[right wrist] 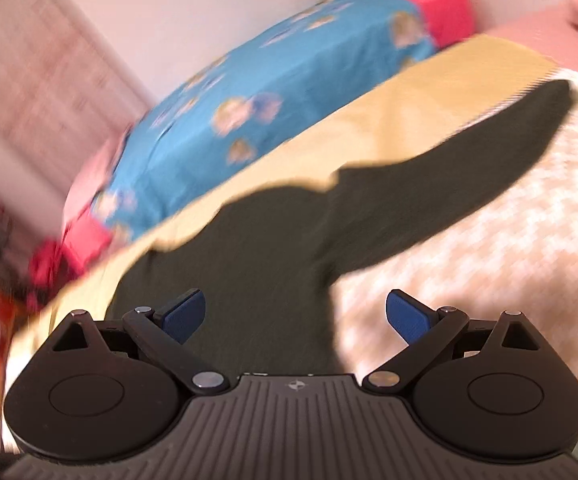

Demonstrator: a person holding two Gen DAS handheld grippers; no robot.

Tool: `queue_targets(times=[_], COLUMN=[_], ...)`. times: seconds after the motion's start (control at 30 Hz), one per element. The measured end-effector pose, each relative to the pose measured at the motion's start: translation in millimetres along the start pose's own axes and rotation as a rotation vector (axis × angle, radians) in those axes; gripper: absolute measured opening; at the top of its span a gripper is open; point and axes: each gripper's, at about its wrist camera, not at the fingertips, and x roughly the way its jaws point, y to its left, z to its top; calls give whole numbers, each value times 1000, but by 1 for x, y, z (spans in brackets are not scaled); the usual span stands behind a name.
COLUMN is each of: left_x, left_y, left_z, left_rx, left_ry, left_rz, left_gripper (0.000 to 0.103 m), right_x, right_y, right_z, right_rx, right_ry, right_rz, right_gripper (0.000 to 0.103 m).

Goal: Fold small clothes
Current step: 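Move the right tool toward the sweater sleeve nearest it, then grasp the sleeve cuff with the right tool and lift it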

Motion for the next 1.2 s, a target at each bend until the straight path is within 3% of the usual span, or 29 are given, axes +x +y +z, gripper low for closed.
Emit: queue_targets(times=[0.2,0.3,0.37,0.43,0.63,0.73,0.9,1.0,1.07,1.13,1.2], left_x=[8,11,12,14,22,28,30,27,27,29,29], left_y=[4,6,9,10,3,-3,-12,-14,-14,-14,-13], left_z=[5,8,10,12,14,15,18,19,20,21,20], left_rx=[-60,-98,-135,-162,-182,-180,-183,-189,-195,-207,-216], left_ry=[57,112,104,110,160,177,202,188,191,196,193], left_rz=[42,59,49,63,128,142,141,135,141,146,149], left_gripper=[103,103,103,103,103,103,103,103,103,103,103], right_x=[10,16,19,29,64,73,80,84,92,97,97], right_y=[-91,-145,-178,-199,-216,-216,-233,-245,-247,-252,-256], right_z=[55,73,81,79,65,72,92,89,89,87,87], right_rx=[176,316,401,474,587,585,694,779,777,802,833], right_ry=[-110,-172,-208,-193,-173,-216,-296,-311,-261,-256,-264], right_rz=[-118,-107,-97,-79,88,141,199,226,187,168,168], right_gripper=[91,86,83,80,80,86,81,67,31,12,11])
